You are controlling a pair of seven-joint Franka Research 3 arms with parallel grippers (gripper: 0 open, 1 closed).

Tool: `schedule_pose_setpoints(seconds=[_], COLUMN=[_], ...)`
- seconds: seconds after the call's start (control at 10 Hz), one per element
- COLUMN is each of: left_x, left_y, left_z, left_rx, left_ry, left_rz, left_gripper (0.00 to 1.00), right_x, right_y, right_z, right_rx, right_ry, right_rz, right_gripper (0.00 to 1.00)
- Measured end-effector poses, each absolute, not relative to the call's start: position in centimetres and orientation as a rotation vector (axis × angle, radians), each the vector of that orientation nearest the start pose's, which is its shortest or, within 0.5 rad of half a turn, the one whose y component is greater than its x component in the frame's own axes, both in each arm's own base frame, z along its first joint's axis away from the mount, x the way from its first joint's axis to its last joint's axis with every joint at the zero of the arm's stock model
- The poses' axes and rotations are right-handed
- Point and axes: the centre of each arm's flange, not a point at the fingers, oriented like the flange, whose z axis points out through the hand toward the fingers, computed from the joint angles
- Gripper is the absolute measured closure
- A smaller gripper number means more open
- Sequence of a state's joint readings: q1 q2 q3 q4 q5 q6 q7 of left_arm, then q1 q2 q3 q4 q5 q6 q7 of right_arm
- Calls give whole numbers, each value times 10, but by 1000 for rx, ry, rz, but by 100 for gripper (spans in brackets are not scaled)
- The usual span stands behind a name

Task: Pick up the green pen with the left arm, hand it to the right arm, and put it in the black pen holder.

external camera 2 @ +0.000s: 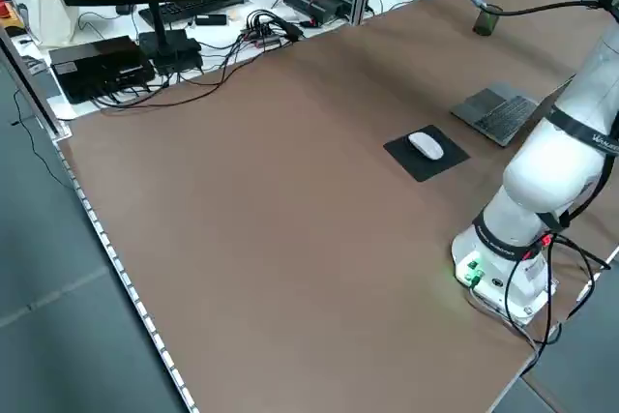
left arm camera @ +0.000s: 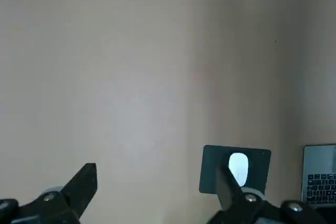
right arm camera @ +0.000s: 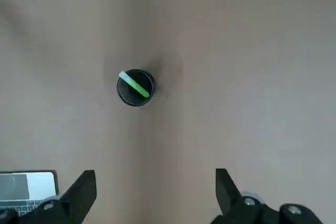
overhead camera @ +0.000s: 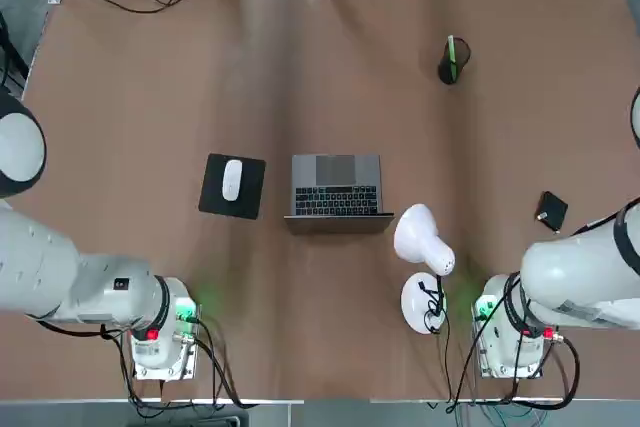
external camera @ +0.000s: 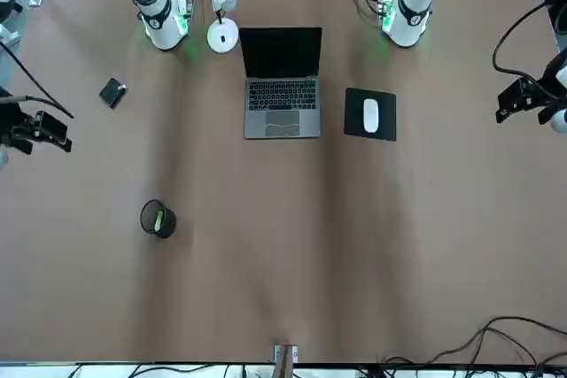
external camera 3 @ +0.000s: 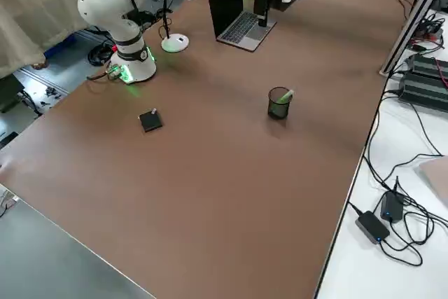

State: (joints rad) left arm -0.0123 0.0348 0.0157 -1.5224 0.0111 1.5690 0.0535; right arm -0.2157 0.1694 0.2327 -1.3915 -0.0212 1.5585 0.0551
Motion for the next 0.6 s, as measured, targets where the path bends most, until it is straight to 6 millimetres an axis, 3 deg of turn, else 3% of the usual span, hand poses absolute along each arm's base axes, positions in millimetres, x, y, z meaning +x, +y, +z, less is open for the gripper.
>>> schedule_pose_setpoints(seconds=[0.6], left_x=[566], left_y=[3], left_z=[628], left_rx=[-3143], left_ry=[74], left_rz=[-18], left_gripper=[0], right_x=[605], right_y=[-8], right_z=[614], right_rx=[-3142], right_ry=[127], right_rz=[-22], right_gripper=[0])
